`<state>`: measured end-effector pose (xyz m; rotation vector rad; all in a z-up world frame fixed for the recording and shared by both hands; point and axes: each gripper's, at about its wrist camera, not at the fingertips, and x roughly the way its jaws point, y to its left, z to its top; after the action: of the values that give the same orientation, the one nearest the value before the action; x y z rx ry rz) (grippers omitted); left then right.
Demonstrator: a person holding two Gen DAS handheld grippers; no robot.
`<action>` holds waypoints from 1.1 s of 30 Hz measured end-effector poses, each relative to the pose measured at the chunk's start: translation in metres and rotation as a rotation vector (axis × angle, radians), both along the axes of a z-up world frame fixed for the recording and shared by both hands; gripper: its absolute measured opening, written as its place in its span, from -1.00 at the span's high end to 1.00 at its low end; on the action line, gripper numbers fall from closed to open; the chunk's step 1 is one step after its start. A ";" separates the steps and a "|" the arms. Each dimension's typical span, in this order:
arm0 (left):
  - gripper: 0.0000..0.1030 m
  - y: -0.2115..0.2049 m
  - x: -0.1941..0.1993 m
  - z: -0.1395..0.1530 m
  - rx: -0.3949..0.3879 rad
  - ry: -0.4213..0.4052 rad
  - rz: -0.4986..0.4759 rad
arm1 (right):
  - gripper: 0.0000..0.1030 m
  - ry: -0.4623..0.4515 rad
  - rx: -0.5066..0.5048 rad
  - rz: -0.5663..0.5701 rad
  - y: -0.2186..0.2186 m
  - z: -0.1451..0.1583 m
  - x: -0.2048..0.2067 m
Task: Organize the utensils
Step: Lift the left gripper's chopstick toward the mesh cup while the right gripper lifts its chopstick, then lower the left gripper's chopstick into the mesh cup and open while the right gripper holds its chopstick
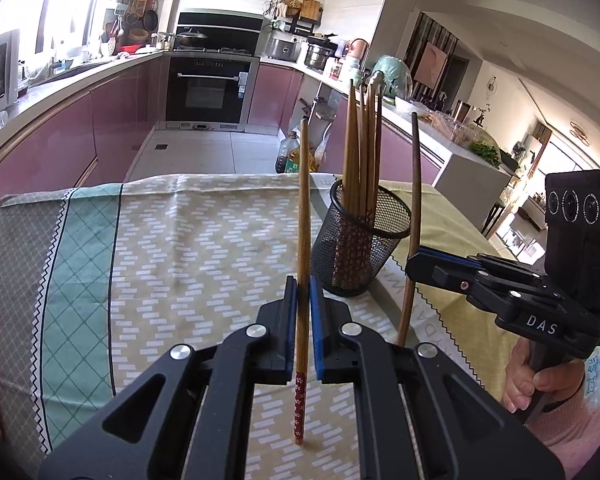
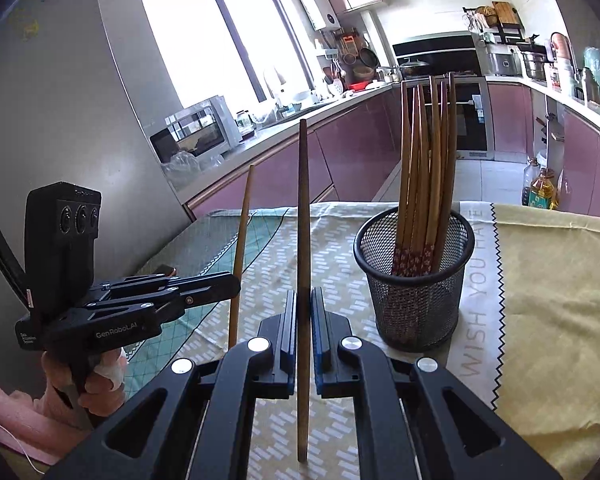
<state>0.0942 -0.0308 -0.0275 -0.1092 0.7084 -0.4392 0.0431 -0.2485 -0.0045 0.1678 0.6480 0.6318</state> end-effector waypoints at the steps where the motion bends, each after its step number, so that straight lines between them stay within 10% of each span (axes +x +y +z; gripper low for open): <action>1: 0.86 -0.001 0.000 0.001 0.000 -0.005 0.000 | 0.89 -0.004 0.000 -0.003 -0.001 0.001 0.000; 33: 0.86 -0.012 -0.007 0.031 -0.031 -0.087 -0.030 | 0.89 -0.089 0.004 -0.041 -0.021 0.026 -0.002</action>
<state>0.0872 -0.0429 0.0039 -0.1083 0.6181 -0.4815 0.0410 -0.2692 0.0212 0.1559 0.5563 0.5979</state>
